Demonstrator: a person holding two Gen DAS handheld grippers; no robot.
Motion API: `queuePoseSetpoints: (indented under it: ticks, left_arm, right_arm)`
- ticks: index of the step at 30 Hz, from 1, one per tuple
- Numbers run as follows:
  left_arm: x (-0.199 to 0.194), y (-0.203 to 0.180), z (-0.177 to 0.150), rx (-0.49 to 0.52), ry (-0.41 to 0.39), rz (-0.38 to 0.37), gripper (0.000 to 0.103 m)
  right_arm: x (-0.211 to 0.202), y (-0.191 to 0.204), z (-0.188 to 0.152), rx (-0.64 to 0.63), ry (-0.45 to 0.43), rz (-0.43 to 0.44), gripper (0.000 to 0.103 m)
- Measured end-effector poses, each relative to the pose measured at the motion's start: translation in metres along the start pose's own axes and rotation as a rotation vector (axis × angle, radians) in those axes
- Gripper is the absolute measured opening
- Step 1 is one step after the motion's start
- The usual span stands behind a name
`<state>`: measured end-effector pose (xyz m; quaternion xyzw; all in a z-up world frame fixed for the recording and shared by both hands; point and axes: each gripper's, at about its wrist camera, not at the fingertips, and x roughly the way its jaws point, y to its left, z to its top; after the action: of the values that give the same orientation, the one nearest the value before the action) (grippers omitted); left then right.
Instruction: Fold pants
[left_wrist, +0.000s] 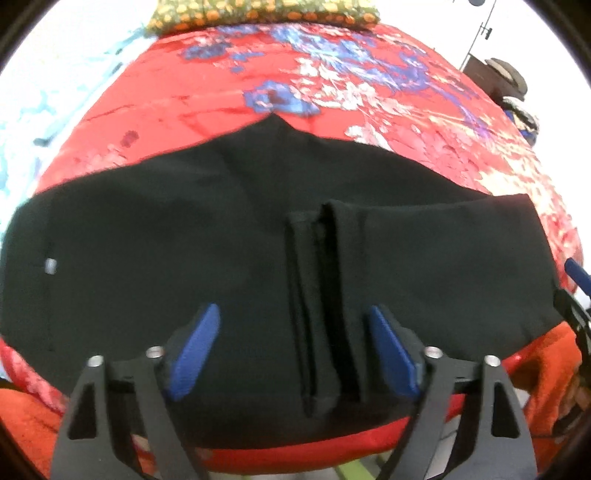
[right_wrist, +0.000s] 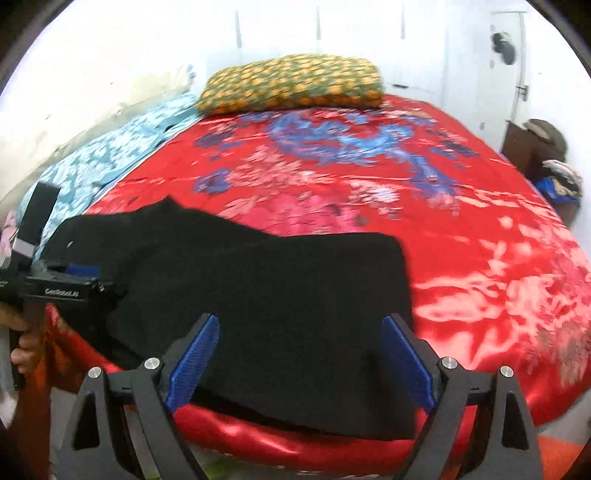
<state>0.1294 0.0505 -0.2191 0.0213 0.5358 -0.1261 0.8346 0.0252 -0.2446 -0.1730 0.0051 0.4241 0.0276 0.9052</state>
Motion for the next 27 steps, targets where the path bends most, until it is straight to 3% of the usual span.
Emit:
queuePoseSetpoints:
  ticks: [9,13,16,22,27]
  left_arm:
    - [-0.023,0.047,-0.003,-0.099,-0.042,0.051,0.092]
    - [-0.028,0.076,-0.005,-0.161,-0.052,0.084,0.094]
    - [-0.029,0.094,-0.010,-0.195,-0.056,0.096,0.094]
    - [-0.015,0.103,-0.019,-0.197,-0.009,0.109,0.095]
    - [-0.002,0.086,-0.024,-0.099,0.031,0.187,0.101]
  right_arm:
    - [0.014,0.035,0.018,-0.009,0.045,0.058,0.090]
    - [0.024,0.047,0.019,-0.027,0.052,0.036,0.102]
    - [0.039,0.052,0.015,-0.043,0.100,0.019,0.103]
    - [0.076,0.059,0.001,-0.065,0.239,-0.022,0.103]
    - [0.081,0.059,-0.009,-0.096,0.197,-0.022,0.103]
